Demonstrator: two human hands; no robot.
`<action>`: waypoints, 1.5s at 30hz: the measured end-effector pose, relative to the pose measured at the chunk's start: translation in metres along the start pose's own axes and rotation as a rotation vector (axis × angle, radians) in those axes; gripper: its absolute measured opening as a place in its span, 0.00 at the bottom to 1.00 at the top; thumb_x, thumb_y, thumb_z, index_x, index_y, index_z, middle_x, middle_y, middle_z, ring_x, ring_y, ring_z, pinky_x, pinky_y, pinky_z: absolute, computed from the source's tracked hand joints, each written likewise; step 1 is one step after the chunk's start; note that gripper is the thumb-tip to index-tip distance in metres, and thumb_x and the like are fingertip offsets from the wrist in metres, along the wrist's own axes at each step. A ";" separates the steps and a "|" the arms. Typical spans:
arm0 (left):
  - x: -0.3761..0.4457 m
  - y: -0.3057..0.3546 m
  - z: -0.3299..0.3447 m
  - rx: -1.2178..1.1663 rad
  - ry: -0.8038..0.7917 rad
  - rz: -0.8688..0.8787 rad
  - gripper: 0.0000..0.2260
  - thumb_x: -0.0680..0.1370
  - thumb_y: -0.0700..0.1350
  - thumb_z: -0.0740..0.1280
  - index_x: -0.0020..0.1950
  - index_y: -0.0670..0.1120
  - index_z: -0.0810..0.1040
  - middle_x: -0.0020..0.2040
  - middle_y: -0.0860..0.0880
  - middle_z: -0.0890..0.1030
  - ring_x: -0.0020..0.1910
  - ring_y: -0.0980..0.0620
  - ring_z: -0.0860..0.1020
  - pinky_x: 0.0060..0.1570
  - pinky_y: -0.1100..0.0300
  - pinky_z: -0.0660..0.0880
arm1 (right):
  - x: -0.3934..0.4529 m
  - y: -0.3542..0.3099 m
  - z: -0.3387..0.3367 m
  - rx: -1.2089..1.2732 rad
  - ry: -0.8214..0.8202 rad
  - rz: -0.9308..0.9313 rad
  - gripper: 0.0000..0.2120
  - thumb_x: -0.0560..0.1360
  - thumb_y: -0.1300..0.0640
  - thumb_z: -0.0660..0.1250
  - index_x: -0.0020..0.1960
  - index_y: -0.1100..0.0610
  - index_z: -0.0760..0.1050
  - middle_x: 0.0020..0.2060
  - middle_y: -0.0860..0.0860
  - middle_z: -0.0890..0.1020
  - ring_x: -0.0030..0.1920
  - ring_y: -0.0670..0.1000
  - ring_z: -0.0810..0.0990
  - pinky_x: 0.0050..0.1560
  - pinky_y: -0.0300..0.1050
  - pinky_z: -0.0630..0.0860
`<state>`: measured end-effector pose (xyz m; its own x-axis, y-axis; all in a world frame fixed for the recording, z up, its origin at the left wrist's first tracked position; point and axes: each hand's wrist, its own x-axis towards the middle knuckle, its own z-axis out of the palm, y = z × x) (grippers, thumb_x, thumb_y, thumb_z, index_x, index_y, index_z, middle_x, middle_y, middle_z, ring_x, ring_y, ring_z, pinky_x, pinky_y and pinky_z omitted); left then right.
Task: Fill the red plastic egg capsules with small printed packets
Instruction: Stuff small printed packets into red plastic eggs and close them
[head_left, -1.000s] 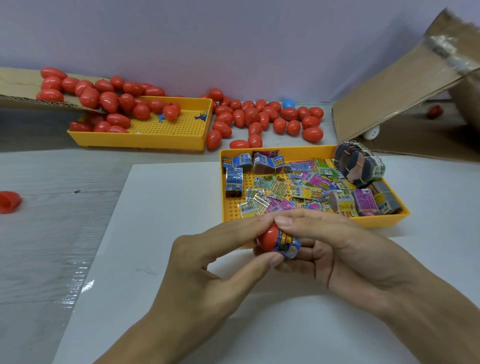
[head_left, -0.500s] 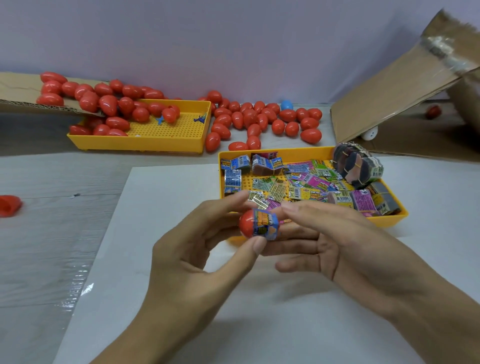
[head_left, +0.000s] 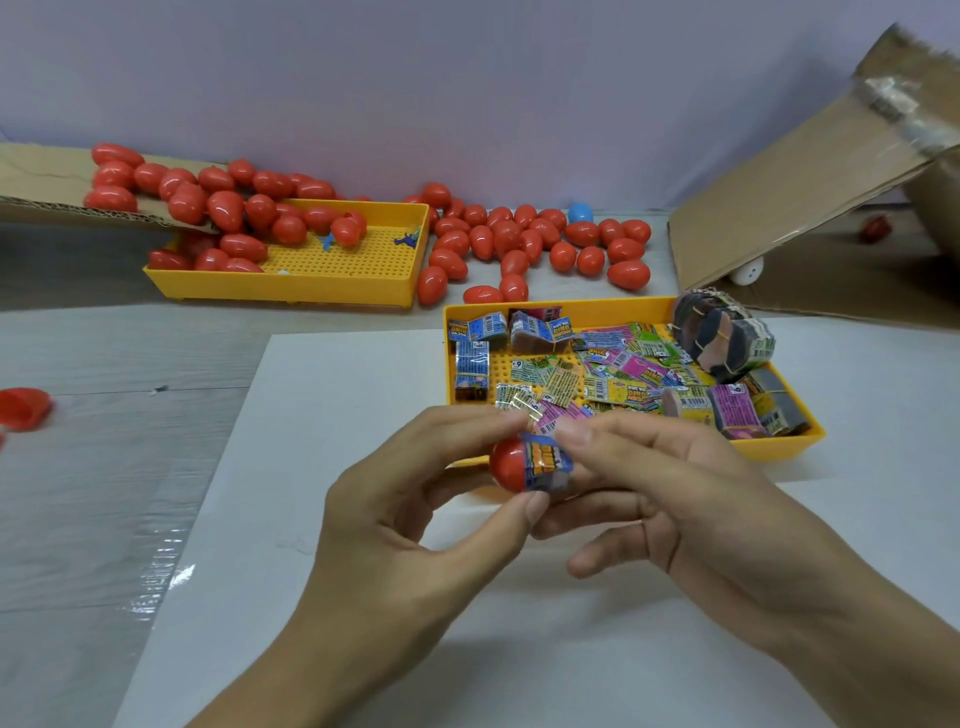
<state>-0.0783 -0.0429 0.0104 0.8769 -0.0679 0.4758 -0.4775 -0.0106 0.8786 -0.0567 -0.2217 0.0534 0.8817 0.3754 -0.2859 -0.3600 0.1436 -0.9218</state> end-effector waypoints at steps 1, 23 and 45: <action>-0.001 0.001 0.000 -0.005 -0.004 -0.021 0.21 0.72 0.40 0.74 0.64 0.48 0.79 0.56 0.47 0.82 0.56 0.43 0.81 0.52 0.57 0.80 | 0.000 0.001 0.001 -0.020 0.017 -0.040 0.12 0.65 0.52 0.79 0.42 0.59 0.83 0.39 0.60 0.86 0.37 0.56 0.86 0.29 0.42 0.79; 0.003 0.004 -0.004 -0.083 0.010 -0.076 0.19 0.72 0.32 0.73 0.60 0.47 0.80 0.55 0.47 0.81 0.57 0.42 0.80 0.54 0.58 0.78 | 0.002 0.010 0.004 -0.261 0.099 -0.320 0.10 0.70 0.50 0.70 0.44 0.55 0.84 0.36 0.57 0.85 0.34 0.55 0.85 0.25 0.42 0.77; 0.009 -0.015 0.001 -0.053 0.151 -0.017 0.26 0.62 0.32 0.75 0.52 0.56 0.81 0.44 0.51 0.83 0.40 0.49 0.86 0.42 0.63 0.81 | -0.013 -0.086 -0.083 -1.421 0.755 -1.269 0.10 0.75 0.58 0.74 0.53 0.63 0.82 0.45 0.49 0.83 0.38 0.47 0.81 0.42 0.38 0.78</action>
<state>-0.0637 -0.0441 0.0015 0.8852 0.0825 0.4578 -0.4621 0.0422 0.8858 -0.0114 -0.3150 0.1149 0.4537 0.2329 0.8602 0.5396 -0.8400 -0.0572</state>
